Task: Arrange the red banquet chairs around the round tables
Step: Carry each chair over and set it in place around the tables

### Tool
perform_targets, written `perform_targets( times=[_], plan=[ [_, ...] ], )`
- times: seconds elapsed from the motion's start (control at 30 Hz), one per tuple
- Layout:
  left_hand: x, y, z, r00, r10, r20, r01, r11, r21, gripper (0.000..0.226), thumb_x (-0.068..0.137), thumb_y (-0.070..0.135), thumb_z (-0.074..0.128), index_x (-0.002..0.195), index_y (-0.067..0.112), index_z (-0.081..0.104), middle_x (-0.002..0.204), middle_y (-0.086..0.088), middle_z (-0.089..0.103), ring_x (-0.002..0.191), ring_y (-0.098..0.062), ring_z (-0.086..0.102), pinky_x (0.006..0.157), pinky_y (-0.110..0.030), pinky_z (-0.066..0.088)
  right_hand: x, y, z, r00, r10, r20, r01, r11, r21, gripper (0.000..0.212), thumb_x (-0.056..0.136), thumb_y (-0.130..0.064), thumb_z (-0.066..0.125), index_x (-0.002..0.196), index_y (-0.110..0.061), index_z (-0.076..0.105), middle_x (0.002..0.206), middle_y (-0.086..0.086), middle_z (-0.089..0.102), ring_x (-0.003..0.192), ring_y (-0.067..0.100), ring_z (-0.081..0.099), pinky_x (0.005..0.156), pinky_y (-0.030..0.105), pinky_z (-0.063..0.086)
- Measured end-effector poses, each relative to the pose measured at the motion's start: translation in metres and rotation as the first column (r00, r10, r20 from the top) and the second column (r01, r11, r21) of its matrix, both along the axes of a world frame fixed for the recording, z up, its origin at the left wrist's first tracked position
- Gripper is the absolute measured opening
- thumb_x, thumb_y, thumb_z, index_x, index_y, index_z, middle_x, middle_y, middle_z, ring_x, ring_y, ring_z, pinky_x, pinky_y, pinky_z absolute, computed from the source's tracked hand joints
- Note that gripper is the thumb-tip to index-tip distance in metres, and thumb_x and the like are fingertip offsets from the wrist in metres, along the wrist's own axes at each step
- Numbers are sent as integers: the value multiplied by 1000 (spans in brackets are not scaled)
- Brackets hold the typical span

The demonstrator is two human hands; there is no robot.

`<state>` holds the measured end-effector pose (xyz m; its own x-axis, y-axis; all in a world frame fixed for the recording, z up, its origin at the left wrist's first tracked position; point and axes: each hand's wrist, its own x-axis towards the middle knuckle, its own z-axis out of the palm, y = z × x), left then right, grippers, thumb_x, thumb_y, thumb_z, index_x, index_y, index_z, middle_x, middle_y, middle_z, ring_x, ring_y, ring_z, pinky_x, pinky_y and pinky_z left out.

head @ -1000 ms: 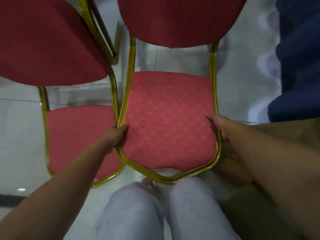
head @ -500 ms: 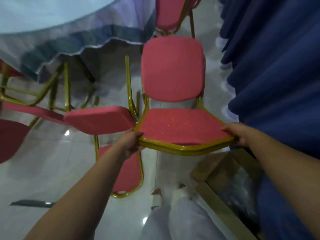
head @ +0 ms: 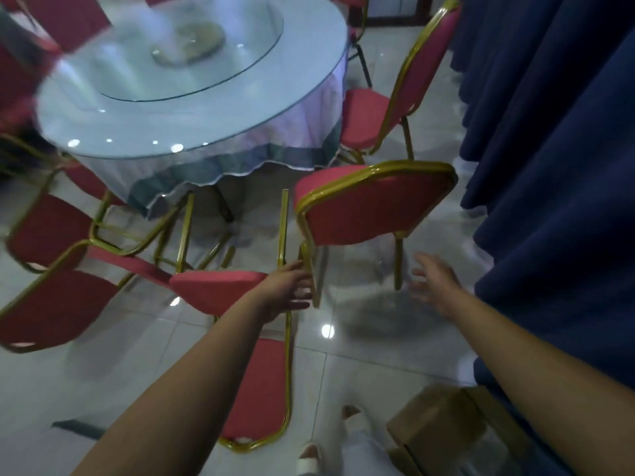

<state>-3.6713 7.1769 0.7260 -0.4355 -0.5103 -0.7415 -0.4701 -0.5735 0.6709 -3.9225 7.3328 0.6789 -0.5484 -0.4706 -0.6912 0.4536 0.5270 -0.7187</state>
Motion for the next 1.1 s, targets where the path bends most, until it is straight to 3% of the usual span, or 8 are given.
perform_targets(
  times=[0.13,0.3,0.37,0.47,0.6,0.8,0.97,1.1],
  plan=[
    [55,8,1,994,92,59,-84,989,-118,38,94,15,58,130,23,54,100,-4,67,88,-20,59,74,-35,51,56,-28,-15,960,281,-16,-280,960,24,22,94,-44,59,107,-26,57,105,4,58,87,26,59,72,38,49],
    [152,31,7,920,341,194,-295,927,-231,40,90,22,64,128,30,56,119,-6,61,96,-22,57,73,-31,49,127,-77,-6,783,618,-72,-619,785,15,31,89,-49,63,112,-29,57,108,3,61,88,21,61,68,31,49],
    [190,44,10,877,440,194,-388,886,-252,42,90,22,63,130,32,52,122,-5,59,101,-22,58,84,-36,52,155,-99,6,707,700,-97,-703,711,7,30,90,-47,64,111,-27,58,109,3,62,84,20,60,68,32,48],
    [236,63,12,817,545,191,-497,832,-246,50,91,18,62,137,29,46,110,-6,60,89,-18,58,75,-32,52,192,-123,23,607,783,-133,-788,615,26,24,91,-44,64,108,-27,57,106,5,63,82,21,62,65,35,48],
    [277,73,4,757,623,199,-575,779,-251,54,91,22,63,142,25,44,123,-10,56,107,-25,57,79,-33,54,223,-130,25,560,819,-126,-823,568,35,24,91,-41,66,107,-25,58,108,11,65,86,26,62,57,29,43],
    [315,75,-11,774,595,219,-560,803,-202,52,92,23,62,142,24,44,128,-9,53,112,-26,55,75,-31,54,241,-117,-10,634,771,-58,-766,637,85,37,90,-36,68,116,-13,59,96,7,54,67,23,50,53,28,37],
    [355,66,-28,822,514,245,-488,858,-161,51,92,22,61,140,24,45,126,-8,53,112,-25,54,72,-30,52,265,-101,-24,724,683,-95,-671,729,134,36,92,-39,65,115,-13,58,89,6,54,70,26,54,50,28,38],
    [392,62,-45,868,421,262,-411,907,-95,48,94,21,59,140,22,44,113,-3,58,95,-18,60,70,-29,51,308,-73,-25,796,600,-77,-580,793,186,33,93,-40,63,113,-16,55,92,4,52,69,22,52,53,27,40]
  ],
)
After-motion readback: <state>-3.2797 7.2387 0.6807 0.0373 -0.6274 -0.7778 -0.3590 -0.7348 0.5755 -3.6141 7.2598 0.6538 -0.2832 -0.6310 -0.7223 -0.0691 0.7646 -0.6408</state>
